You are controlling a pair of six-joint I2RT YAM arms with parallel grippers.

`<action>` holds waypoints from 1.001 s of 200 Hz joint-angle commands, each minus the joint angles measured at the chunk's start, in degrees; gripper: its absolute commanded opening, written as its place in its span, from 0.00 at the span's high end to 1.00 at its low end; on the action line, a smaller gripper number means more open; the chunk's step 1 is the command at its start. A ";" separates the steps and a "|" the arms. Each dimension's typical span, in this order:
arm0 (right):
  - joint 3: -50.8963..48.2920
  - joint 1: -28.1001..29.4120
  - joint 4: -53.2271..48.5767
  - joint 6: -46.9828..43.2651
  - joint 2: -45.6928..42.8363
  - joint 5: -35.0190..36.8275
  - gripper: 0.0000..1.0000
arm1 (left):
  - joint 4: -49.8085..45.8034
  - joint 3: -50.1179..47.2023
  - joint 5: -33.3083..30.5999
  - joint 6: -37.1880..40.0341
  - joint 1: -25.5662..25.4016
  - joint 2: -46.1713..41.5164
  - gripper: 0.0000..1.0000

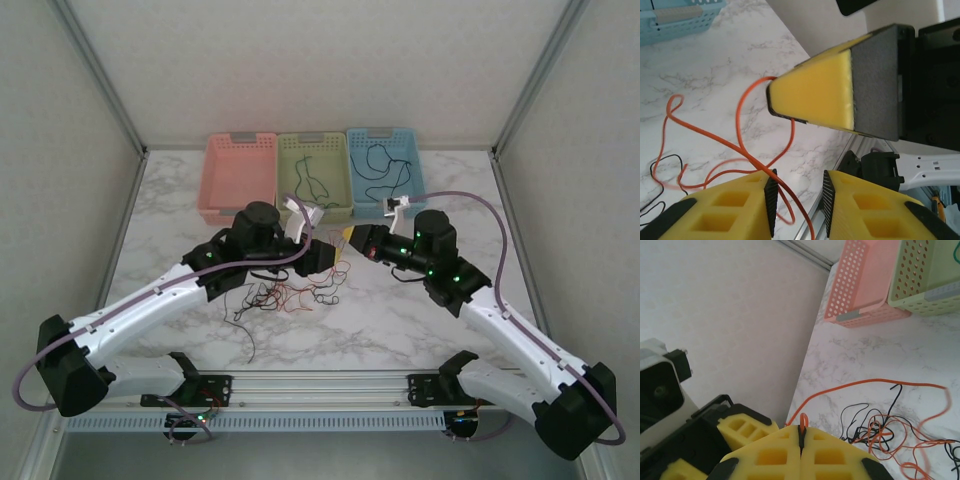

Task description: Untangle the cables

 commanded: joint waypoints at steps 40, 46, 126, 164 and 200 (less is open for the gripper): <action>1.87 1.23 3.47 2.86 1.27 -0.66 1.00 | 2.54 -0.22 1.44 0.90 -0.95 1.55 0.51; 1.85 1.19 3.64 2.96 1.40 -0.89 1.00 | 2.40 -0.13 1.50 1.05 -1.03 1.88 0.51; 1.80 1.54 3.68 3.49 1.87 -1.56 1.00 | 1.77 -1.28 -1.90 2.06 -1.48 3.15 0.63; 1.82 1.80 3.60 3.34 2.22 -1.96 1.00 | 2.82 -1.32 -2.33 1.84 -1.48 3.81 0.66; 1.85 1.95 2.99 2.98 2.31 -2.11 1.00 | 3.30 -1.02 -2.65 1.79 -1.48 4.45 0.62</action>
